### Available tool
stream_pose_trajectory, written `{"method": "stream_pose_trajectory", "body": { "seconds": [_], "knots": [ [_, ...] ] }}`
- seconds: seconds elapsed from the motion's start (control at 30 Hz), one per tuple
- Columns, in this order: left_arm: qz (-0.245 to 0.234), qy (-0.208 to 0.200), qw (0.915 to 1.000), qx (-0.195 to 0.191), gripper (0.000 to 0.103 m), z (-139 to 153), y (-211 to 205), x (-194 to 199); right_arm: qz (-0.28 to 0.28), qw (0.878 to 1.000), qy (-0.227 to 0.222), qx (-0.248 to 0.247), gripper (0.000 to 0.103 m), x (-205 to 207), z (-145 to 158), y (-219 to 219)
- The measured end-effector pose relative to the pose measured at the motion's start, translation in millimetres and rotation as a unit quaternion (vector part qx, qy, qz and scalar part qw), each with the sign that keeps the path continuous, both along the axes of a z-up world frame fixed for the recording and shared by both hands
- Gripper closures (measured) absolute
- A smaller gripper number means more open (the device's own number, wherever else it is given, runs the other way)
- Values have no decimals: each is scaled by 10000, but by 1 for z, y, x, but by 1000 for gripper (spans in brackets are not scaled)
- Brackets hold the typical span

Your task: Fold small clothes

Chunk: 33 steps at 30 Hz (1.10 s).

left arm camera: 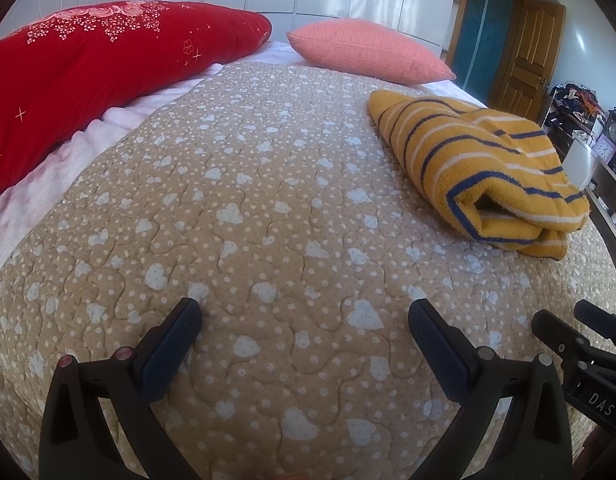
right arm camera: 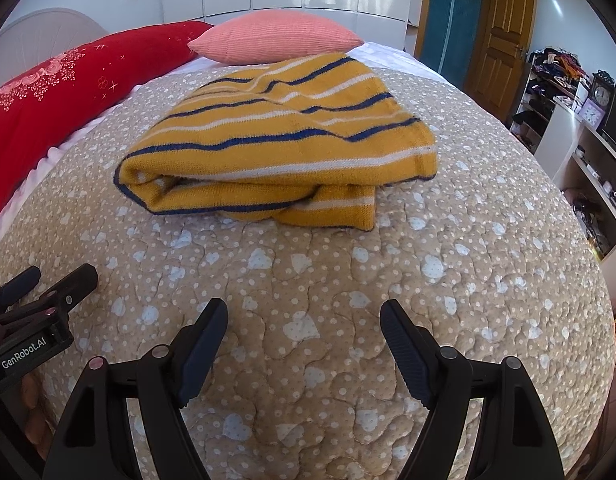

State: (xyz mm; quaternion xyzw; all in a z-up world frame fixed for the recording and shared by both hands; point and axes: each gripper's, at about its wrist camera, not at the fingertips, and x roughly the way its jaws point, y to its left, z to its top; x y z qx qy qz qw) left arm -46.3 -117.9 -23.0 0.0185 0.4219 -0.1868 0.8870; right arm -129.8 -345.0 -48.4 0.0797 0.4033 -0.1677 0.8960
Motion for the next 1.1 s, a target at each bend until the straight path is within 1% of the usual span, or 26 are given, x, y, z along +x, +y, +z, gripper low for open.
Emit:
{"method": "stream_pose_trajectory", "body": {
  "seconds": [0.17,0.27,0.43,0.73,0.87,1.1],
  "knots": [
    [84,-97,9998,-159,0,6,2,-3,-1,10000,-3,4,20,0,0,0],
    [155,-228,9995,-121,0,9,4,-5,-14,10000,-9,14,20,-1,-1,0],
    [154,-181,9996,-149,0,8,4,-4,-24,10000,-47,-2,20,-2,0,2],
    [97,-202,9995,-203,0,11,5,-6,14,9999,-96,-135,20,0,13,10],
    [30,-227,9995,-235,0,13,4,-8,97,9997,-88,-196,20,4,15,14],
    [52,-349,9990,-277,0,19,6,-12,150,9996,-87,-238,20,6,14,18]
  ]
}}
